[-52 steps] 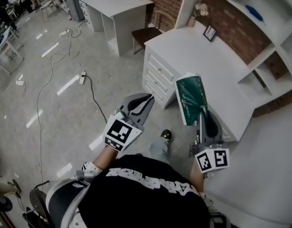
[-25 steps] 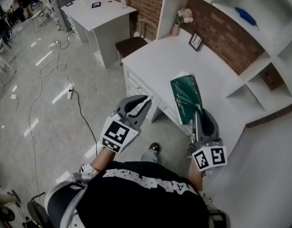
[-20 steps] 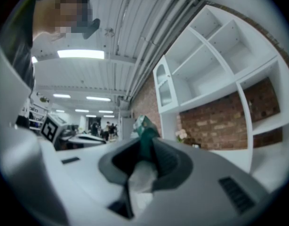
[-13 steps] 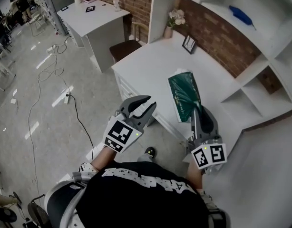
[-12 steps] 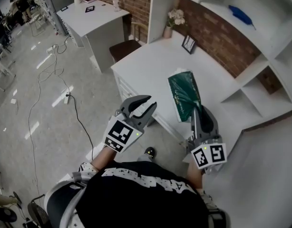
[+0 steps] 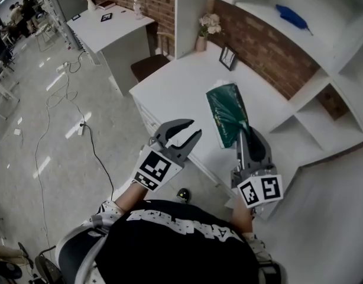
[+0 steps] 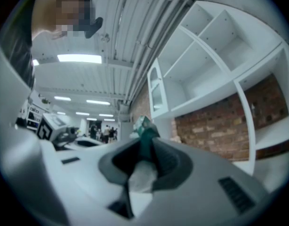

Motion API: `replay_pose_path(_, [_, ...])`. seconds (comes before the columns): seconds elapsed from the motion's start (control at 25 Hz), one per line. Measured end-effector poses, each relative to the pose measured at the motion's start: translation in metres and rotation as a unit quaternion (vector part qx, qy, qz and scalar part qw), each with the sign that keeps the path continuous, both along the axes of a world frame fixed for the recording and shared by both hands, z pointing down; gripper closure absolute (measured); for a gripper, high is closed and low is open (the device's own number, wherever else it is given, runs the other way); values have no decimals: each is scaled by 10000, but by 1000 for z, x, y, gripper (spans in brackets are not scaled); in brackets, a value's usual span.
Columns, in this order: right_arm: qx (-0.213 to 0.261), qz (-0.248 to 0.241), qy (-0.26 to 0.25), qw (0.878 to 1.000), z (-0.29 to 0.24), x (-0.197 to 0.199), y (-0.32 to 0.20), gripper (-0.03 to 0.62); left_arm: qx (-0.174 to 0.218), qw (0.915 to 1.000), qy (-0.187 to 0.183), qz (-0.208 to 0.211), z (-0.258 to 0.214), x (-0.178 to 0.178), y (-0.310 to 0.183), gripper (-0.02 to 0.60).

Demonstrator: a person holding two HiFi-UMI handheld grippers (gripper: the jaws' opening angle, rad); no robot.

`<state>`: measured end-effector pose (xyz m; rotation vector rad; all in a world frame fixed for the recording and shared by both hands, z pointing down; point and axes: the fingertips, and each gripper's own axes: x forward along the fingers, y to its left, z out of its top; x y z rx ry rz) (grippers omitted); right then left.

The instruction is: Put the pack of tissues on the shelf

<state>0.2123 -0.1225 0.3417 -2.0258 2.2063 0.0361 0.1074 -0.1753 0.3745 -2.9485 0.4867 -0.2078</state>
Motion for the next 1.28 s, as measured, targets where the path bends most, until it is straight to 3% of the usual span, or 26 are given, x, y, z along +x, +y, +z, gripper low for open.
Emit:
replay_pose_path(0.24, [75, 71, 114, 9999, -8, 17, -6, 507, 154, 9997, 87, 187, -7, 30, 1, 437])
replay_pose_path(0.4, [61, 259, 191, 9995, -14, 17, -3, 507, 232, 9987, 153, 416, -11, 38, 6, 425])
replay_pose_path(0.56, [52, 531, 229, 9983, -24, 39, -7, 507, 249, 9968, 212, 723, -17, 68, 4, 400])
replay_pose_path(1.04, [66, 1600, 378, 9864, -42, 99, -25, 507, 226, 9813, 297, 1887, -18, 146, -3, 341])
replay_pose_path(1.28, [63, 2082, 408, 9772, -52, 122, -32, 507, 229, 9737, 381, 2234, -24, 176, -11, 321])
